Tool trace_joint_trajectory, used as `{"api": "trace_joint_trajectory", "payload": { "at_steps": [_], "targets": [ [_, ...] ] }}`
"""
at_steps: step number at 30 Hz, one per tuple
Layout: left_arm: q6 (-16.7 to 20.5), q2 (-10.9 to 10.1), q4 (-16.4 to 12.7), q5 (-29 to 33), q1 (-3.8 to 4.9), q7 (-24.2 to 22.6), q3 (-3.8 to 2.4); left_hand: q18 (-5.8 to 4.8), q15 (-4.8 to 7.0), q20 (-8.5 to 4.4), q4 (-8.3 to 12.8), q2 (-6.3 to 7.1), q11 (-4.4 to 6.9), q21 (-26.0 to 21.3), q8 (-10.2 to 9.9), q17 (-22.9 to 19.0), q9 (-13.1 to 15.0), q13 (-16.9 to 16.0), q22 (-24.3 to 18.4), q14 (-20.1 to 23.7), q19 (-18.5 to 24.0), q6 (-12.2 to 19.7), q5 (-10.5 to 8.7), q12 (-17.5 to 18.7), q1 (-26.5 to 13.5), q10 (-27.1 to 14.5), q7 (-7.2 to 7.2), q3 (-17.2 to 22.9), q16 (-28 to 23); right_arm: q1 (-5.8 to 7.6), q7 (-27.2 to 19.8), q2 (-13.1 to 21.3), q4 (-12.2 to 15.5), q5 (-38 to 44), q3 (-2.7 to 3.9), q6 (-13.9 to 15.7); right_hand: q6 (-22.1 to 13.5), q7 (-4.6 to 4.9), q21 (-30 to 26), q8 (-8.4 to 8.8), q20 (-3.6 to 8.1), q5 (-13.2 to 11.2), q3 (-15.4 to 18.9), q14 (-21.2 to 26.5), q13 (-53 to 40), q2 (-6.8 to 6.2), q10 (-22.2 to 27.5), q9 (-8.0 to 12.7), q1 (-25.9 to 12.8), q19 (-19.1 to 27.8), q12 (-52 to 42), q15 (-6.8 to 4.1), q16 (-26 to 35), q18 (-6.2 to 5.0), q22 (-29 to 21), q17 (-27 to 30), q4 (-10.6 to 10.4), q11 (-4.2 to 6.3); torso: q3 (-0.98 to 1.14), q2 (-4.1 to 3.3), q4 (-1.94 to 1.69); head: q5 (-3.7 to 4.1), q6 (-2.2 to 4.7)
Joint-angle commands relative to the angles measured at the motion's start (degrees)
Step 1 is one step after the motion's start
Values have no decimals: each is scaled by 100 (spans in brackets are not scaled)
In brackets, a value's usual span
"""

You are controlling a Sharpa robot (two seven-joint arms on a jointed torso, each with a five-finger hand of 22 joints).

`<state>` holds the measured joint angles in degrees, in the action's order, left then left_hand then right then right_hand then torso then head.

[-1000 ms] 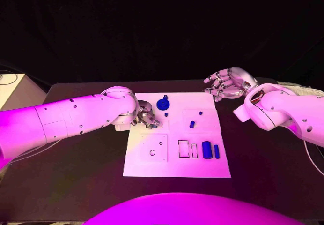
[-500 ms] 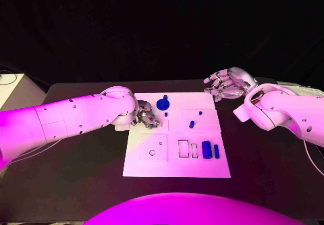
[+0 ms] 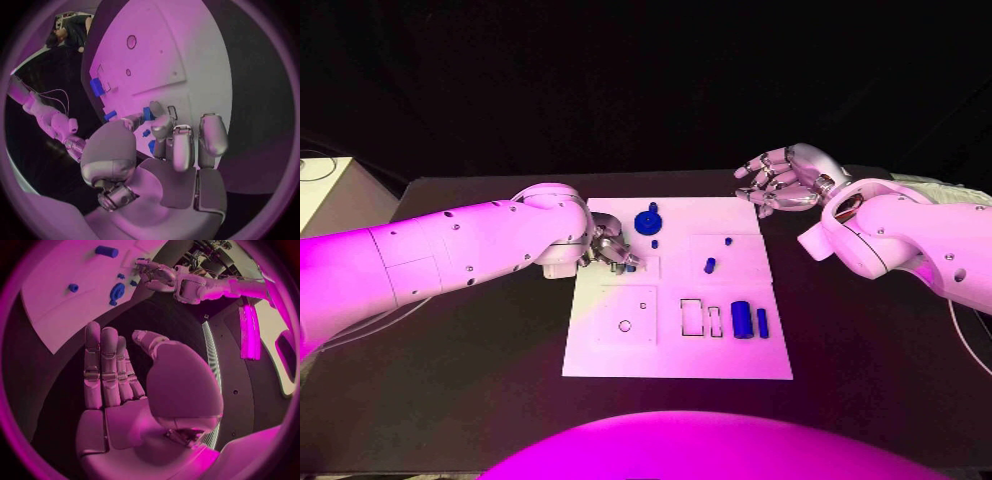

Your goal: Assemble the parts on the task board

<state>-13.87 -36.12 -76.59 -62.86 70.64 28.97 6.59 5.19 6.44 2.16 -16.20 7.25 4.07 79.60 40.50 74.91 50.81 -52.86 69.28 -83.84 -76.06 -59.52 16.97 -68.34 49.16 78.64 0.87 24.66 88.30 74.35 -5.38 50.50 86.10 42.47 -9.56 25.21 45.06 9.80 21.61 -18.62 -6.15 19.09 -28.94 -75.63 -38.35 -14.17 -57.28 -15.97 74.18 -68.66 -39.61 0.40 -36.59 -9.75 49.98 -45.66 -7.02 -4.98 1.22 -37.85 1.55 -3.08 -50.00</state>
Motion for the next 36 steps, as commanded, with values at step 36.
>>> {"api": "trace_joint_trajectory", "payload": {
  "at_steps": [36],
  "targets": [
    [122, -126, -105, 80, -14, 33, -136, -61, 39, 4, 16, 57, 10, -48, 8, 1151, -8, 63, -19, -525, -2, 60, -134, 74, 264, 3, -28, -128, 13, -11, -35, 20, 12, 10, 3, -43, 3, 43, -31, -24, -26, 36, 19, 12, 12, 37, 43, -1, -33, -4, -21, 21, 33, -61, -10, -14, 15, -20, 2, -1, 3, 2, 0]
  ]
}}
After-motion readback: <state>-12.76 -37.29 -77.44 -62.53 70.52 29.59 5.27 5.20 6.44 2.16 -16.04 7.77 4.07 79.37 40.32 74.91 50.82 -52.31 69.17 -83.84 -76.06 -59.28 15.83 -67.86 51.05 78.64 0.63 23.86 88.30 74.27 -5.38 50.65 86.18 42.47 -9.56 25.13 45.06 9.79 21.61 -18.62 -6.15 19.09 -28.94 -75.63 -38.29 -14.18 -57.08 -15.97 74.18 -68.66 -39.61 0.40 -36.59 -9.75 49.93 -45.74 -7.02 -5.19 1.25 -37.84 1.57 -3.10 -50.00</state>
